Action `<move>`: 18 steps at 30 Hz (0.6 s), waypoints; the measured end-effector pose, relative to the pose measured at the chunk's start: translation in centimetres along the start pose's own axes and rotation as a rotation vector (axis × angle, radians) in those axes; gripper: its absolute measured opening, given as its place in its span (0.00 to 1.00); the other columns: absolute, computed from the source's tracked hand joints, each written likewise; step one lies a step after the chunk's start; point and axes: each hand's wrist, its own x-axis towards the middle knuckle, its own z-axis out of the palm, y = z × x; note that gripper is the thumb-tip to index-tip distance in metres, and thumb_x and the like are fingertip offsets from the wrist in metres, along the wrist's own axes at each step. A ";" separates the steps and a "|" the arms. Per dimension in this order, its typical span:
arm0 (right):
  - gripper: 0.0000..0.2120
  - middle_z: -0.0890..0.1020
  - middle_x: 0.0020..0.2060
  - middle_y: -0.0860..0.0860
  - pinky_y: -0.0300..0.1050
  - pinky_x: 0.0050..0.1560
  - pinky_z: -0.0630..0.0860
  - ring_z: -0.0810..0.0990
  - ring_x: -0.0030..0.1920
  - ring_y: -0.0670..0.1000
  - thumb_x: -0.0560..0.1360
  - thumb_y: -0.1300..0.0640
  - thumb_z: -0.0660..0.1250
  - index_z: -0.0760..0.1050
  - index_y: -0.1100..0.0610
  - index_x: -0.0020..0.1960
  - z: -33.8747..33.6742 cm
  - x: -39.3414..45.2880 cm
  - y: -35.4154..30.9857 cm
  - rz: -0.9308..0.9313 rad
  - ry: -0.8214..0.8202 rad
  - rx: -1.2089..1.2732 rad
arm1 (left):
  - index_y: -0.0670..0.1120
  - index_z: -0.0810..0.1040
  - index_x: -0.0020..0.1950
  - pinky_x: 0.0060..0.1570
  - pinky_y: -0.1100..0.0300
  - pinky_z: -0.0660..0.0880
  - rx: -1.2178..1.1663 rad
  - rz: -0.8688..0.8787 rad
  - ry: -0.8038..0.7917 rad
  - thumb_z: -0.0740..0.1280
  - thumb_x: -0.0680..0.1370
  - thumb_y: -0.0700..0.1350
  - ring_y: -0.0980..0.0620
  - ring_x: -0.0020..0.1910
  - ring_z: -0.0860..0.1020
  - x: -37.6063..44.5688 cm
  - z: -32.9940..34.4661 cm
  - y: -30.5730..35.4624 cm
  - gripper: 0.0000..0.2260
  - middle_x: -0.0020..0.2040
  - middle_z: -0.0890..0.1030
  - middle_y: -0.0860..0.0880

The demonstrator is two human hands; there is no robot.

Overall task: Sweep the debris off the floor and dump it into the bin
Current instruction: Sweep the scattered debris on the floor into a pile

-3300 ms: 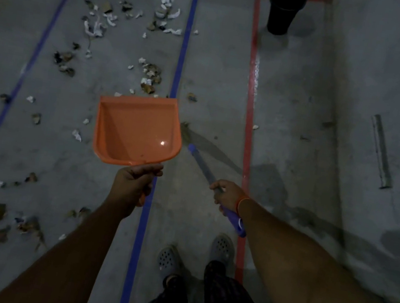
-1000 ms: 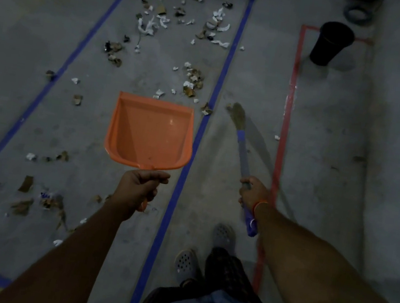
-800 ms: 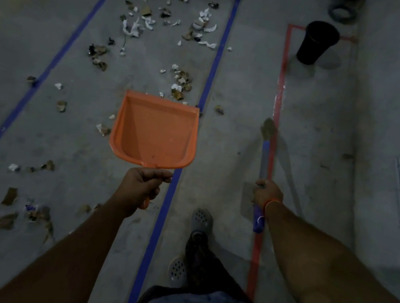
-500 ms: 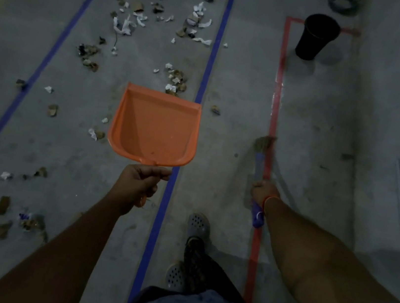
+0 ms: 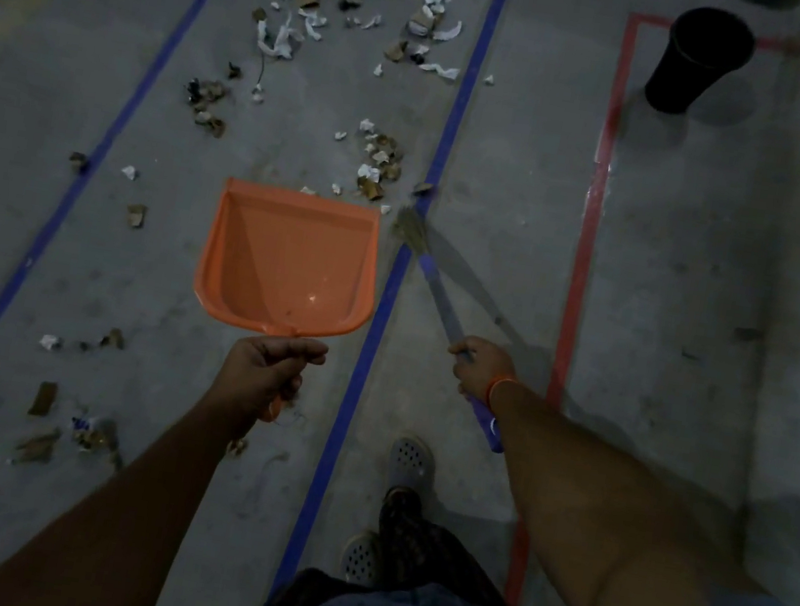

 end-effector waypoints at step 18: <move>0.08 0.82 0.44 0.60 0.45 0.38 0.82 0.82 0.41 0.61 0.71 0.64 0.68 0.79 0.56 0.49 -8.3 5.9 1.0 0.061 0.283 -0.092 | 0.40 0.83 0.57 0.27 0.62 0.71 -0.025 0.001 -0.003 0.61 0.81 0.31 0.53 0.30 0.73 4.0 1.1 1.6 0.13 0.49 0.84 0.42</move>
